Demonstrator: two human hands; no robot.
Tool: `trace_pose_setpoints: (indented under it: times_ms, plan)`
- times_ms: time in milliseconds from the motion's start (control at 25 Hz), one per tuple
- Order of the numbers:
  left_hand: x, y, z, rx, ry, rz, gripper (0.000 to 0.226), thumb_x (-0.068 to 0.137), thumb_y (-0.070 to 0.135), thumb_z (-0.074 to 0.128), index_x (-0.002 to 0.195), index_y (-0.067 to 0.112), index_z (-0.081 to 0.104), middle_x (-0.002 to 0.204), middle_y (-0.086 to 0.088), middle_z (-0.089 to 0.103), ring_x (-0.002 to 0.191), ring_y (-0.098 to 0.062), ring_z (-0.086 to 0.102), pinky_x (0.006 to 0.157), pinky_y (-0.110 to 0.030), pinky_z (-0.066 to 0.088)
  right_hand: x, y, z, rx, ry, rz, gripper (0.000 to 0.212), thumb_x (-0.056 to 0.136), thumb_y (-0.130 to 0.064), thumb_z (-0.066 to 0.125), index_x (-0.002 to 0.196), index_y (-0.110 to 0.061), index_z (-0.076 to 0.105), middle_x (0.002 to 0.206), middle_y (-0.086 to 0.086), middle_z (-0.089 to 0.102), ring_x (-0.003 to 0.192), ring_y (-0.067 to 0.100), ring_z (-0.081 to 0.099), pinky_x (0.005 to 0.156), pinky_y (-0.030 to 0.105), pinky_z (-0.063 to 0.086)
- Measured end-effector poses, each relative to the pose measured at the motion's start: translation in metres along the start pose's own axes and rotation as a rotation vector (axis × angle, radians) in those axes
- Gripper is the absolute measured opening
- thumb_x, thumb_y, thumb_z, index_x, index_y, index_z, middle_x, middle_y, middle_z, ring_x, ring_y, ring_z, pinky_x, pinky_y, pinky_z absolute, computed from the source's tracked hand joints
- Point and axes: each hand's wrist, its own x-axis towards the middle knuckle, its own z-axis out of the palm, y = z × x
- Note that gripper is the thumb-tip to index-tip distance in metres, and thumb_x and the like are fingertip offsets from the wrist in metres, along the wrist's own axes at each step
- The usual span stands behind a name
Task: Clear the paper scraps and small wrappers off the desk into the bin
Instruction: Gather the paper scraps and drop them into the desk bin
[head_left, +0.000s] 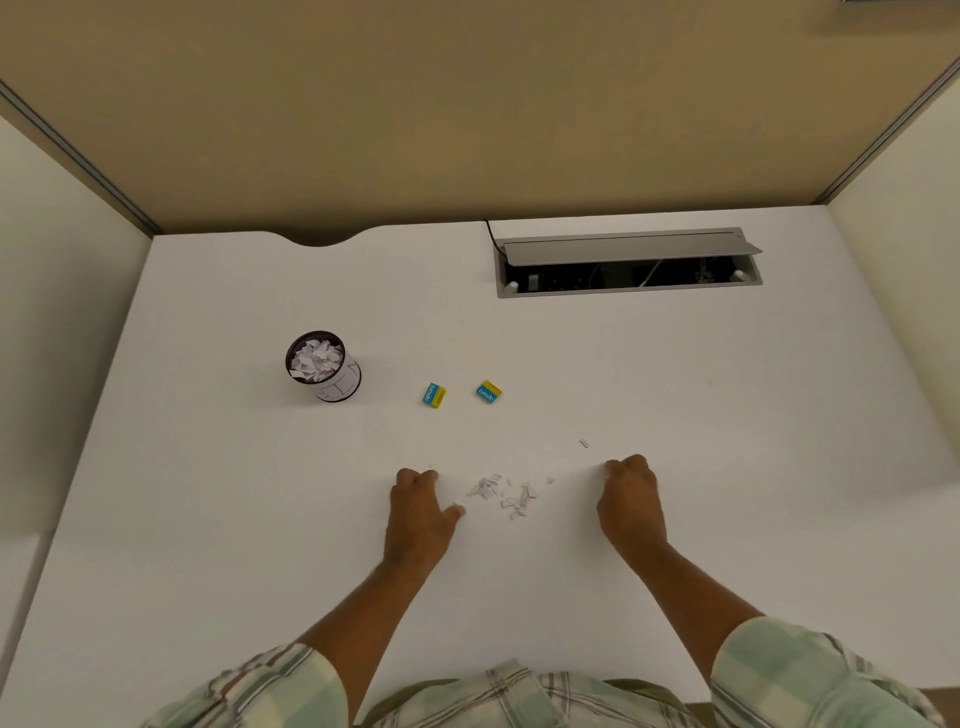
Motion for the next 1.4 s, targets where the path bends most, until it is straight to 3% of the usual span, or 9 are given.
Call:
trace_pose_setpoints:
  times_ms: [280, 360, 480, 600, 720, 1000, 1120, 1280, 1400]
  plan:
    - [-0.022, 0.040, 0.042, -0.055, -0.139, 0.140, 0.051, 0.083, 0.021, 0.078, 0.129, 0.019, 0.059, 0.124, 0.001, 0.050, 0.120, -0.018, 0.055, 0.102, -0.021, 0.046, -0.045, -0.063, 0.037, -0.071, -0.175, -0.365, 0.032, 0.089, 0.006, 0.045, 0.112, -0.011, 0.059, 0.114, 0.008, 0.049, 0.104, 0.025, 0.051, 0.078, 0.030, 0.050]
    - [-0.022, 0.041, 0.039, 0.065, -0.122, 0.217, 0.053, 0.088, 0.031, 0.073, 0.136, 0.020, 0.054, 0.134, 0.000, 0.049, 0.127, -0.019, 0.049, 0.105, -0.024, 0.045, -0.045, -0.064, 0.037, -0.047, -0.162, -0.383, 0.031, 0.089, 0.002, 0.050, 0.114, -0.014, 0.060, 0.114, 0.006, 0.052, 0.105, 0.024, 0.054, 0.078, 0.028, 0.048]
    - [-0.020, 0.026, 0.026, 0.296, -0.010, 0.325, 0.070, 0.095, 0.049, 0.057, 0.152, 0.017, 0.034, 0.162, -0.006, 0.027, 0.150, -0.026, 0.025, 0.121, -0.035, 0.029, -0.024, -0.047, 0.030, -0.056, -0.063, -0.340, 0.041, 0.093, -0.014, 0.053, 0.134, -0.012, 0.054, 0.136, 0.010, 0.054, 0.120, 0.030, 0.056, 0.096, 0.038, 0.051]
    - [-0.012, 0.000, 0.018, 0.407, 0.024, 0.297, 0.091, 0.094, 0.059, 0.048, 0.159, 0.008, 0.012, 0.168, -0.014, -0.001, 0.156, -0.032, 0.000, 0.127, -0.043, 0.013, 0.001, -0.022, 0.018, -0.085, -0.055, -0.253, 0.058, 0.100, -0.028, 0.044, 0.152, -0.005, 0.032, 0.160, 0.015, 0.031, 0.147, 0.031, 0.031, 0.117, 0.043, 0.035]
    - [-0.008, -0.012, 0.018, 0.428, -0.085, 0.246, 0.097, 0.095, 0.065, 0.037, 0.158, 0.005, -0.005, 0.167, -0.013, -0.015, 0.155, -0.029, -0.012, 0.127, -0.046, 0.010, 0.014, -0.009, 0.016, -0.108, -0.176, -0.242, 0.067, 0.104, -0.038, 0.032, 0.158, -0.005, 0.008, 0.167, 0.012, 0.005, 0.155, 0.028, 0.005, 0.125, 0.040, 0.017]
    - [-0.039, 0.002, 0.047, 0.491, -0.251, 0.470, 0.093, 0.094, 0.072, 0.016, 0.157, 0.009, -0.011, 0.164, -0.007, -0.024, 0.154, -0.022, -0.019, 0.127, -0.038, -0.006, -0.036, -0.024, 0.040, -0.152, -0.273, -0.593, 0.065, 0.104, -0.033, 0.028, 0.158, -0.007, 0.000, 0.165, 0.006, -0.009, 0.155, 0.023, -0.005, 0.123, 0.031, -0.003]
    - [-0.044, 0.007, 0.051, 0.414, -0.273, 0.508, 0.084, 0.099, 0.064, 0.023, 0.158, 0.012, -0.006, 0.163, -0.001, -0.018, 0.155, -0.018, -0.012, 0.128, -0.037, 0.001, -0.051, -0.024, 0.049, -0.067, -0.251, -0.687, 0.058, 0.106, -0.025, 0.033, 0.157, -0.006, 0.012, 0.165, 0.008, 0.003, 0.155, 0.024, 0.010, 0.126, 0.036, 0.008]
    - [-0.035, 0.005, 0.033, 0.165, -0.039, 0.398, 0.070, 0.097, 0.041, 0.059, 0.155, 0.012, 0.031, 0.158, -0.004, 0.035, 0.147, -0.020, 0.032, 0.121, -0.025, 0.026, -0.038, -0.022, 0.033, 0.169, -0.176, -0.329, 0.058, 0.100, -0.029, 0.055, 0.152, -0.011, 0.036, 0.150, 0.007, 0.041, 0.134, 0.023, 0.046, 0.115, 0.031, 0.036]
    - [-0.019, 0.012, 0.020, 0.112, -0.022, 0.282, 0.075, 0.091, 0.036, 0.070, 0.152, 0.012, 0.034, 0.145, -0.003, 0.041, 0.136, -0.018, 0.040, 0.111, -0.023, 0.037, -0.031, -0.029, 0.026, 0.169, -0.238, -0.231, 0.070, 0.089, -0.032, 0.071, 0.148, -0.013, 0.039, 0.136, 0.004, 0.044, 0.113, 0.022, 0.058, 0.100, 0.032, 0.050]
